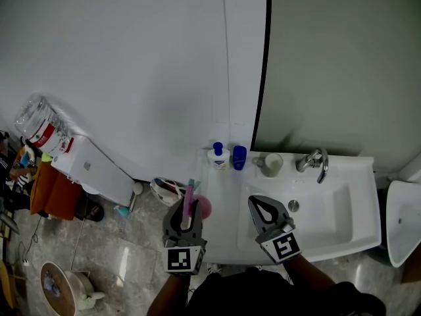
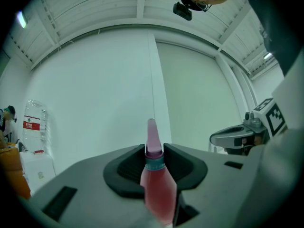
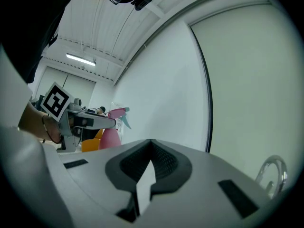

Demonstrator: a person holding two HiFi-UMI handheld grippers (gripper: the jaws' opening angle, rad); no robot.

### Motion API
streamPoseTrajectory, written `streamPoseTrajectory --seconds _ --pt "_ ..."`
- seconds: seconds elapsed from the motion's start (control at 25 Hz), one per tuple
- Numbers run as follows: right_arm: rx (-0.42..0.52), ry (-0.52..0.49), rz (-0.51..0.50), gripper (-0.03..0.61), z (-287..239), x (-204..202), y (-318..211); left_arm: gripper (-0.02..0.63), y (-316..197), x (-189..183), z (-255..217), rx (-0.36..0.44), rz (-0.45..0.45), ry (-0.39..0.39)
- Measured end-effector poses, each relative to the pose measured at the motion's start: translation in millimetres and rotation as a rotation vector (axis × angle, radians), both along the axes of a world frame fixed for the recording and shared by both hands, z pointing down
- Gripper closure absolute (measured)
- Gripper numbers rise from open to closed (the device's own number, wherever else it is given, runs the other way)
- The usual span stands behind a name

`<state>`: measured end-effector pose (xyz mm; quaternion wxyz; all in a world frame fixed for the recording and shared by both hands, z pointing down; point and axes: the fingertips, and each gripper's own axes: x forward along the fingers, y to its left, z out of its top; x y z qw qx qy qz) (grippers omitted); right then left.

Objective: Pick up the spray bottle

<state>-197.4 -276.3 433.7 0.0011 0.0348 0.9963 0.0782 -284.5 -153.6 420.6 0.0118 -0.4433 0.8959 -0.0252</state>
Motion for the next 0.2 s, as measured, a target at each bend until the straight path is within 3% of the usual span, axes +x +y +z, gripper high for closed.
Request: streamPoseTrajectory --seconds 0.2 --pt "0.006 -0.019 -0.002 0.580 -5.2 -6.3 -5.1 0.495 -5.6 -4.2 -2.0 0.001 -0.002 0.008"
